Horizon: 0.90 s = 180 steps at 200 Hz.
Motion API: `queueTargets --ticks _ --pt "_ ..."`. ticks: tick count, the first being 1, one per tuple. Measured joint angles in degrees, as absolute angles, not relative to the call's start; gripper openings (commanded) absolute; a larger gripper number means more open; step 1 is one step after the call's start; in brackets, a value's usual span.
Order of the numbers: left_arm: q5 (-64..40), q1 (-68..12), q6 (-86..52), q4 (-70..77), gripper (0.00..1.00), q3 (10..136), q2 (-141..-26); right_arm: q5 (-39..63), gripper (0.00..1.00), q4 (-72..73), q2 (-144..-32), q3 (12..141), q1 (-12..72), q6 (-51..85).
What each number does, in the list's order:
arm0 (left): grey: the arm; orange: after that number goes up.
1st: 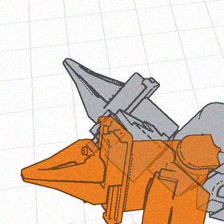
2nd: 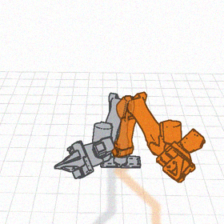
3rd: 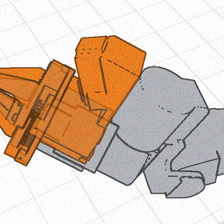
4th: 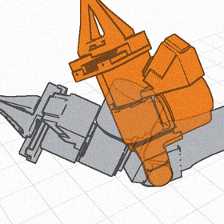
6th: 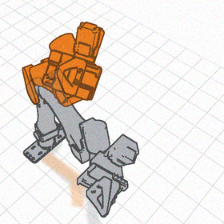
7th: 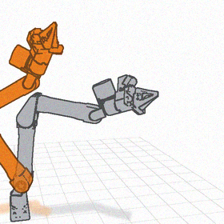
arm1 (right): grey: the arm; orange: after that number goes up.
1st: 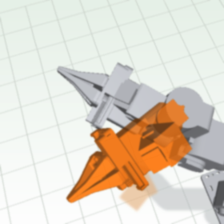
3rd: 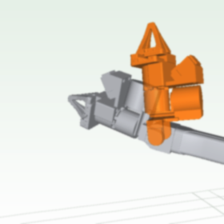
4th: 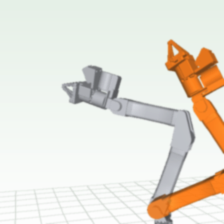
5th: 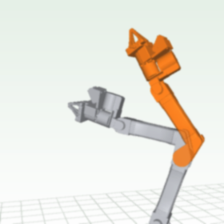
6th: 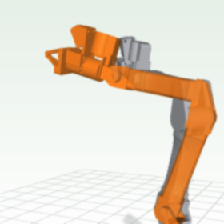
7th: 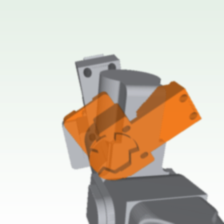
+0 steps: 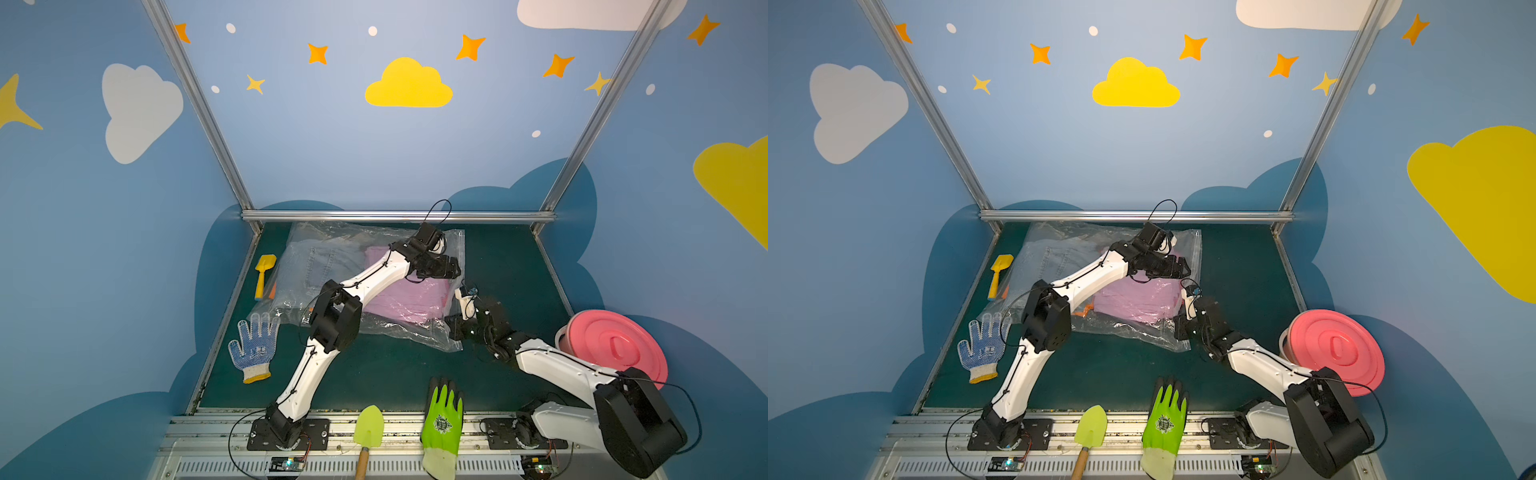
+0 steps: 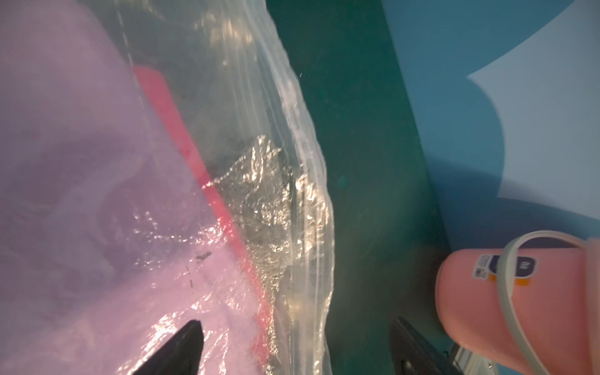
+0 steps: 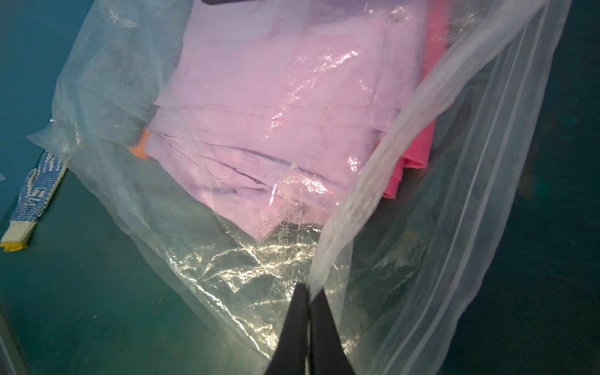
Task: Take the trousers out of the vacuum bag
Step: Open the vacuum bag at the center of the board.
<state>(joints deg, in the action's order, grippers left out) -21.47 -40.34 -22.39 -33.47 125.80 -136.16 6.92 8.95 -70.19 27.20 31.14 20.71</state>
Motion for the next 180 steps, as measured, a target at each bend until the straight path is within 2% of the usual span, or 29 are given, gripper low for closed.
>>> queueTargets --ticks 29,119,180 --pt "-21.06 -42.13 -21.41 -37.63 0.91 130.52 -139.17 5.93 0.05 8.84 -70.17 27.20 31.79 20.47" --pt "-20.16 -44.27 -18.20 -40.64 0.88 134.15 -141.14 4.34 0.05 7.25 -68.42 26.63 32.47 20.53" --pt "-21.93 -45.06 -17.96 -40.58 0.80 134.15 -142.85 3.75 0.05 7.73 -65.91 24.08 32.47 20.75"
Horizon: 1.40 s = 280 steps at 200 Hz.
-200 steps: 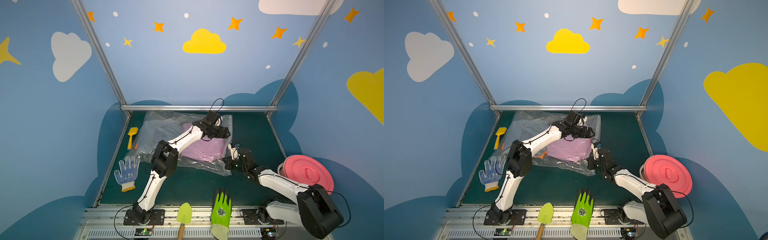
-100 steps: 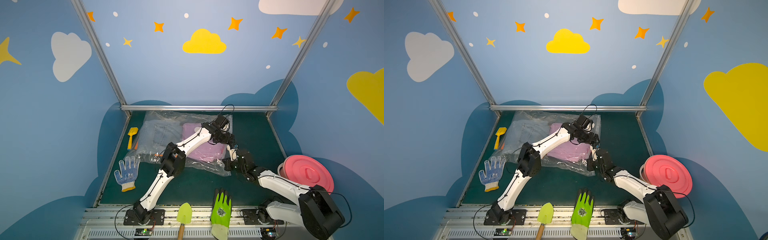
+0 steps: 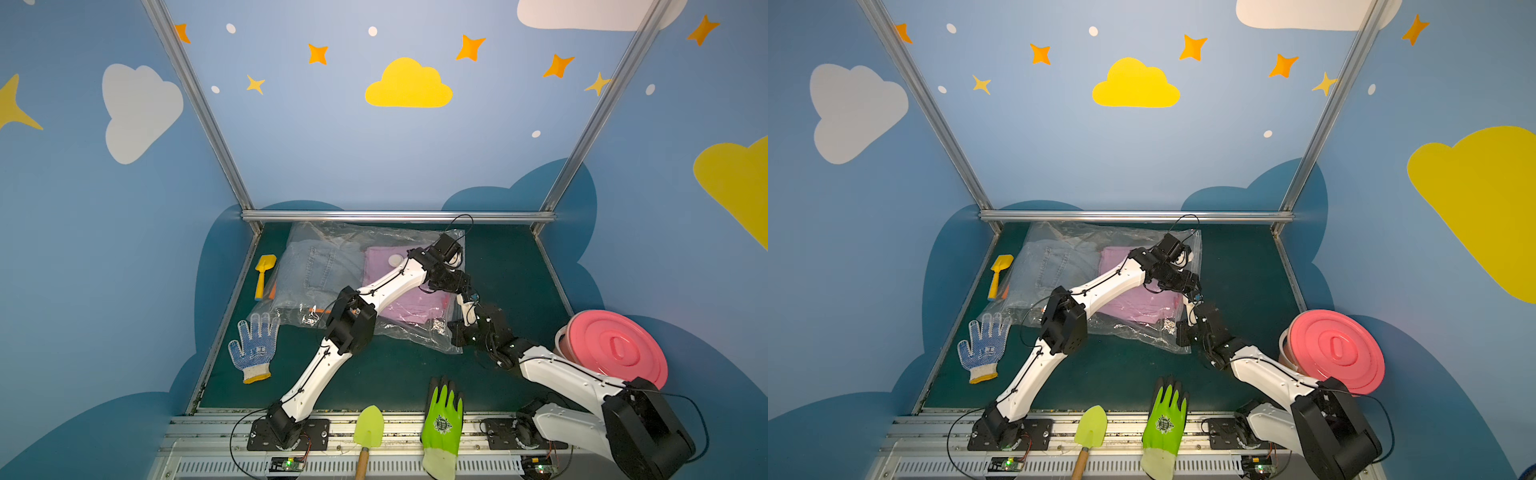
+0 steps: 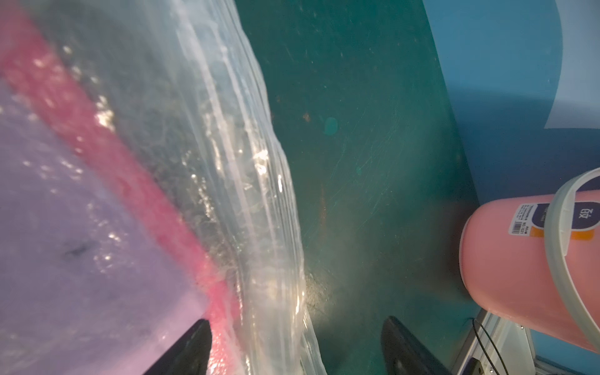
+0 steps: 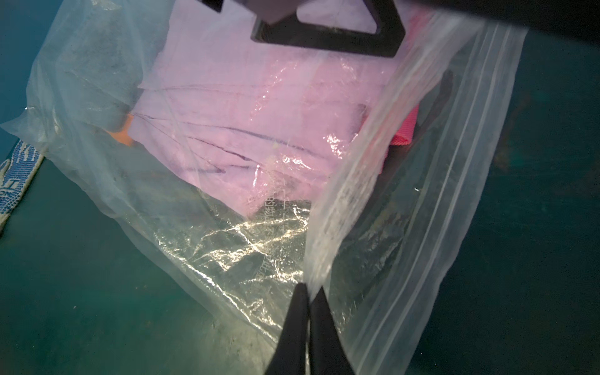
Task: Take the trousers out of the vacuum bag
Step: Open the vacuum bag at the center of the board.
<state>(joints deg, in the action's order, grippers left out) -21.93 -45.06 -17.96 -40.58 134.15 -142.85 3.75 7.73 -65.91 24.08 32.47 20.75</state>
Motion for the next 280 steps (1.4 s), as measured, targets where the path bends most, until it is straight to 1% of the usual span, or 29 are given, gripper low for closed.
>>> queueTargets --ticks 37,59,72,79,91,109,125,156,169,177,187,193,204,216,232,250,280 --pt "-22.76 -45.91 -17.61 -40.82 0.67 134.15 -144.38 2.66 0.05 8.40 -63.05 22.85 32.47 20.84" --pt "-22.72 -46.04 -17.61 -41.17 0.51 134.15 -145.12 2.13 0.05 8.40 -62.33 22.59 32.47 20.88" --pt "-22.68 -45.93 -17.72 -41.47 0.36 134.15 -145.21 1.98 0.05 8.38 -62.30 22.55 32.47 20.93" --pt "-22.61 -45.82 -17.58 -41.56 0.29 134.15 -145.21 1.96 0.05 8.36 -62.30 22.52 32.47 20.95" --pt "-22.59 -45.76 -17.41 -41.71 0.24 134.32 -145.21 1.93 0.06 8.36 -62.30 22.52 32.47 20.97" --pt "-22.41 -45.71 -17.28 -42.33 0.13 134.80 -145.21 1.93 0.06 8.34 -62.30 22.48 32.47 20.99" --pt "-22.24 -45.69 -17.65 -42.72 0.05 135.57 -145.21 1.89 0.07 8.34 -62.30 22.48 32.47 20.99" --pt "-21.78 -45.69 -17.67 -43.24 0.05 136.62 -145.21 1.32 0.09 8.19 -61.39 22.11 32.47 21.12" --pt "-21.69 -45.69 -17.67 -43.40 0.05 136.77 -145.21 1.15 0.13 7.73 -60.42 21.71 32.47 21.34" --pt "-21.50 -45.71 -17.67 -43.48 0.05 136.94 -145.21 1.04 0.21 7.38 -59.66 21.39 32.47 21.71" --pt "-21.30 -45.71 -17.65 -43.55 0.05 137.01 -145.18 0.89 0.35 6.68 -58.37 20.84 32.47 22.41" --pt "-21.17 -45.71 -17.65 -43.55 0.05 137.03 -145.16 0.60 0.42 6.15 -57.43 20.47 32.47 22.90" --pt "-20.88 -45.71 -17.63 -43.59 0.05 137.03 -145.05 -0.01 0.50 5.21 -55.66 19.81 32.47 23.24" --pt "-20.53 -45.71 -17.61 -43.59 0.05 137.03 -144.88 -0.91 0.55 3.95 -53.04 18.96 32.34 24.47" --pt "-20.10 -45.76 -17.54 -43.72 0.05 137.03 -144.55 -1.89 0.56 1.72 -48.27 18.04 31.77 26.15" --pt "-19.81 -45.78 -17.43 -43.99 0.05 137.03 -143.92 -2.72 0.53 -0.95 -41.78 17.28 29.56 28.25" --pt "-19.29 -45.78 -17.30 -44.21 0.05 137.03 -141.67 -0.51 0.52 -3.81 -34.09 16.40 21.21 32.34"
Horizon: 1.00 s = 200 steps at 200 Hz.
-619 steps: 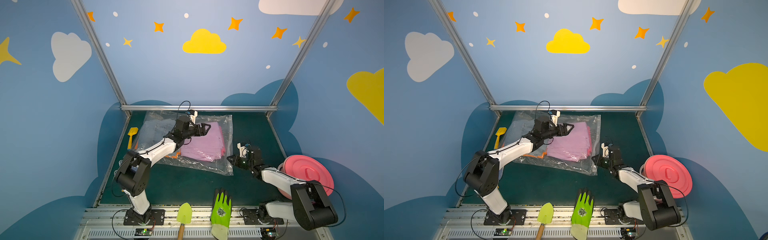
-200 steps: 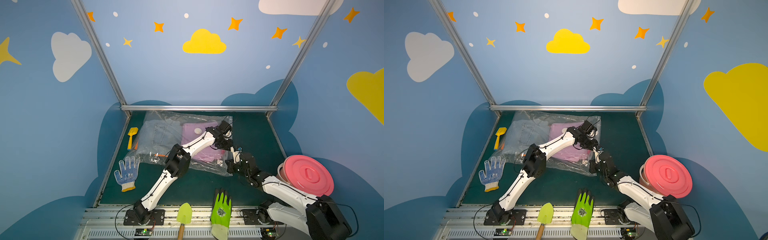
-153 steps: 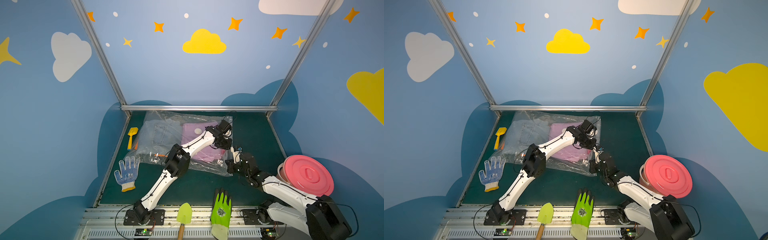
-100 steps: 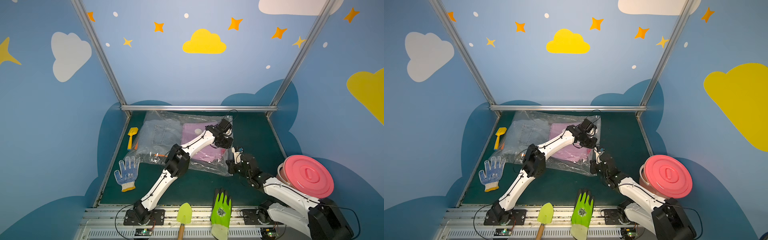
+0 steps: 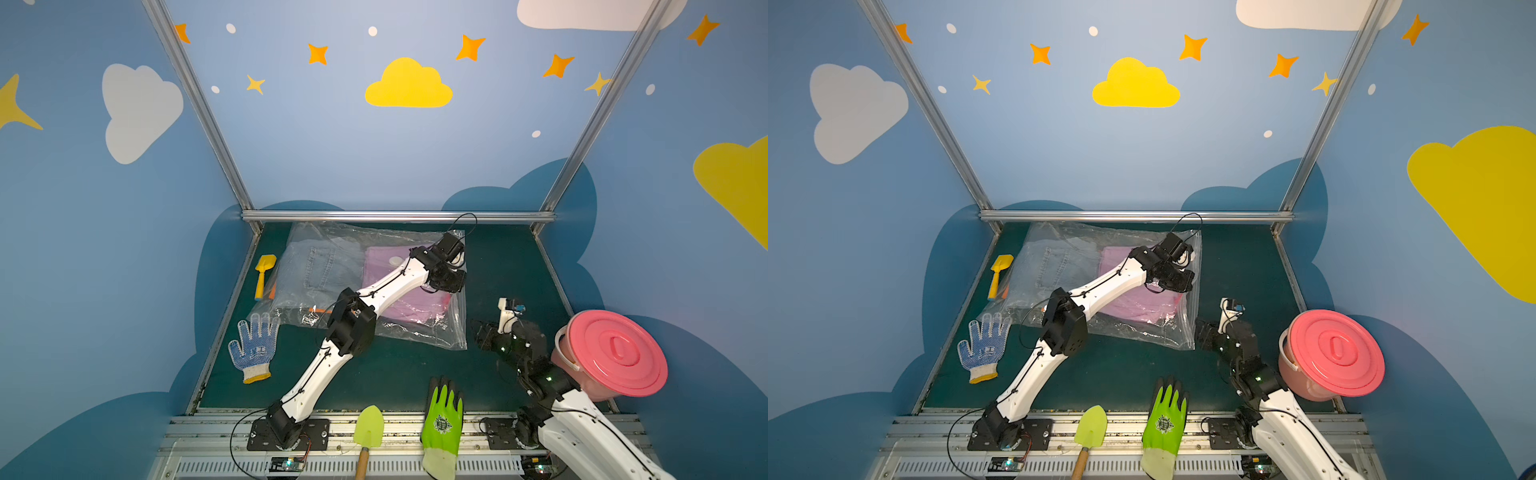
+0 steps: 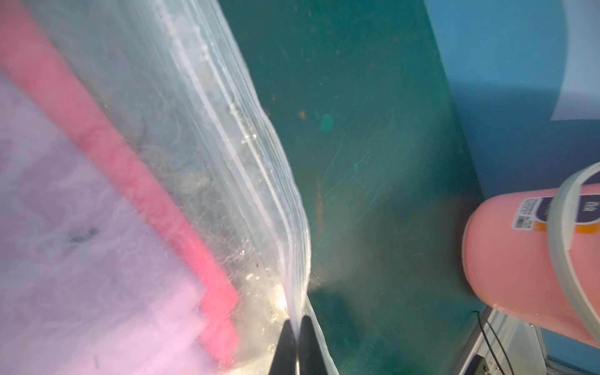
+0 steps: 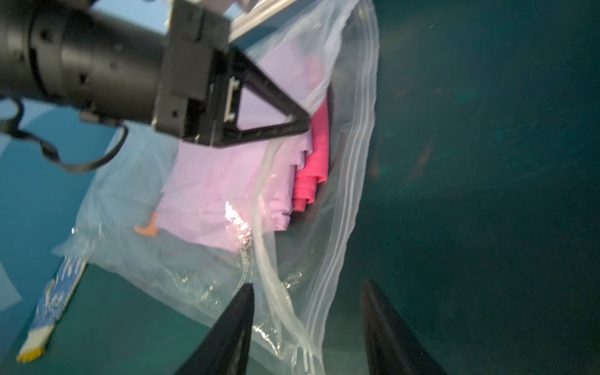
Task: Take the trousers out of the vacuum bag
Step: Open the vacuum bag at the center of the board, then take out the trousers from the vacuum bag.
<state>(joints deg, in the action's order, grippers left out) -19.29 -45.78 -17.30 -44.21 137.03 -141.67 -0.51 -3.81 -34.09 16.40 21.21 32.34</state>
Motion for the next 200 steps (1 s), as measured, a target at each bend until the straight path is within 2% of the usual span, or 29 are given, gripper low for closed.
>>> queueTargets --ticks 26,61,137,169,200 --pt "-18.74 -45.76 -17.15 -44.77 0.05 137.03 -138.98 6.09 0.52 -3.57 -35.42 16.40 12.58 35.48" --pt "-17.76 -45.76 -16.53 -45.56 0.05 136.42 -135.00 16.58 0.52 1.19 -46.24 16.82 7.18 38.39" --pt "-17.50 -46.22 -15.99 -45.41 0.05 131.17 -131.90 30.17 0.54 16.32 -67.40 25.34 4.99 40.75" --pt "-17.65 -46.57 -15.66 -45.47 0.05 129.84 -131.90 33.69 0.50 21.04 -76.99 30.35 4.91 39.86" --pt "-17.61 -46.57 -15.53 -45.39 0.05 129.84 -131.90 38.17 0.53 26.89 -87.18 34.74 4.73 39.38"
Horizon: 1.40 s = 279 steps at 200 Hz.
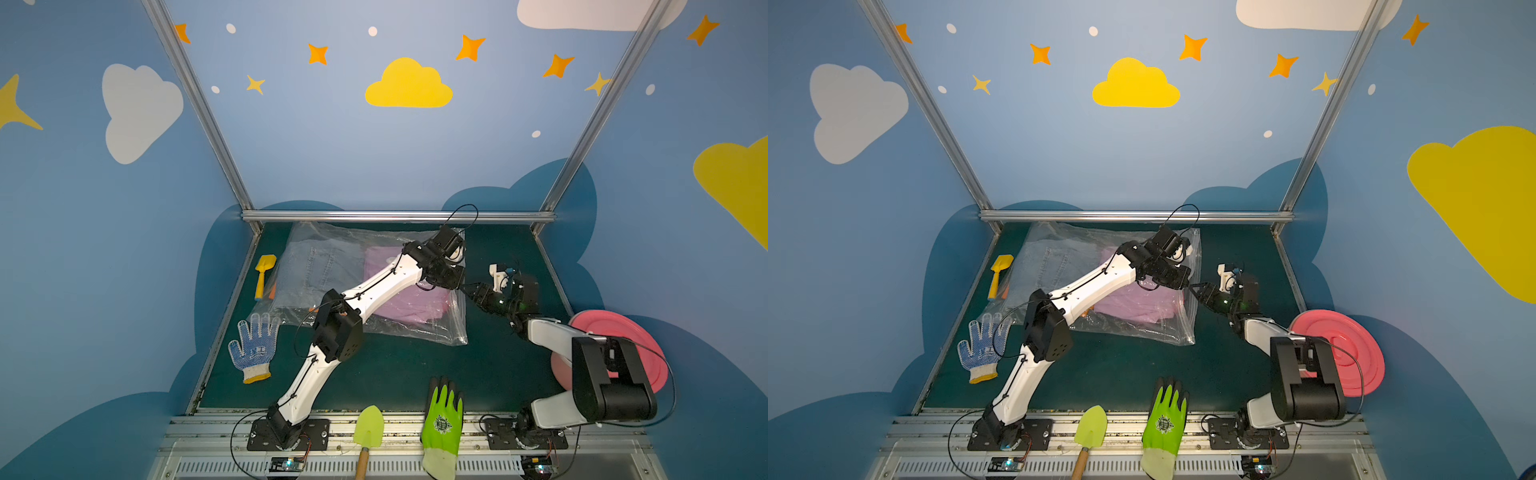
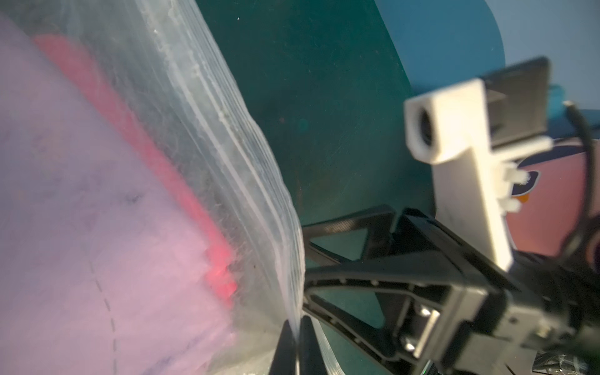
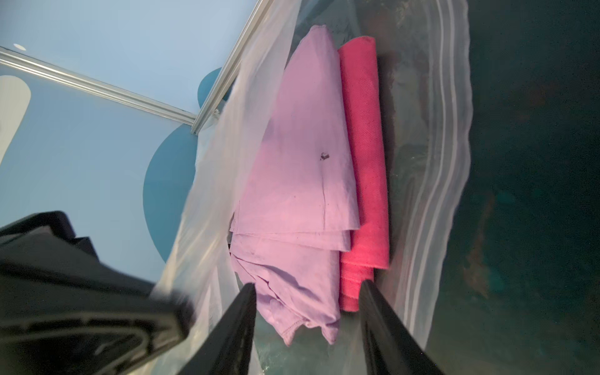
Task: Take the trousers out of the vacuum bag
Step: Take out the trousers from the vacuum bag.
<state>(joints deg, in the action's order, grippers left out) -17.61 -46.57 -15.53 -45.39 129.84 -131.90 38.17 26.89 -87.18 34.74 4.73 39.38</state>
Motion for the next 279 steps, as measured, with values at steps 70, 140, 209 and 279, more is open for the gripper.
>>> queueTargets --ticks 70,140,209,279 --pt "-17.26 -46.70 -15.40 -45.32 0.05 129.93 -131.90 42.81 0.53 35.11 -100.79 39.94 5.06 40.10" --pt "-15.59 -47.35 -14.83 -46.81 0.05 133.45 -131.90 43.03 0.51 37.76 -105.60 43.42 6.55 38.92" --pt "-14.79 -48.12 -13.78 -48.05 0.05 135.22 -131.90 43.11 0.51 40.10 -109.93 45.47 8.60 38.41" --pt "-14.66 -48.86 -13.45 -49.23 0.05 135.22 -131.90 42.85 0.52 40.27 -112.60 48.80 9.98 36.32"
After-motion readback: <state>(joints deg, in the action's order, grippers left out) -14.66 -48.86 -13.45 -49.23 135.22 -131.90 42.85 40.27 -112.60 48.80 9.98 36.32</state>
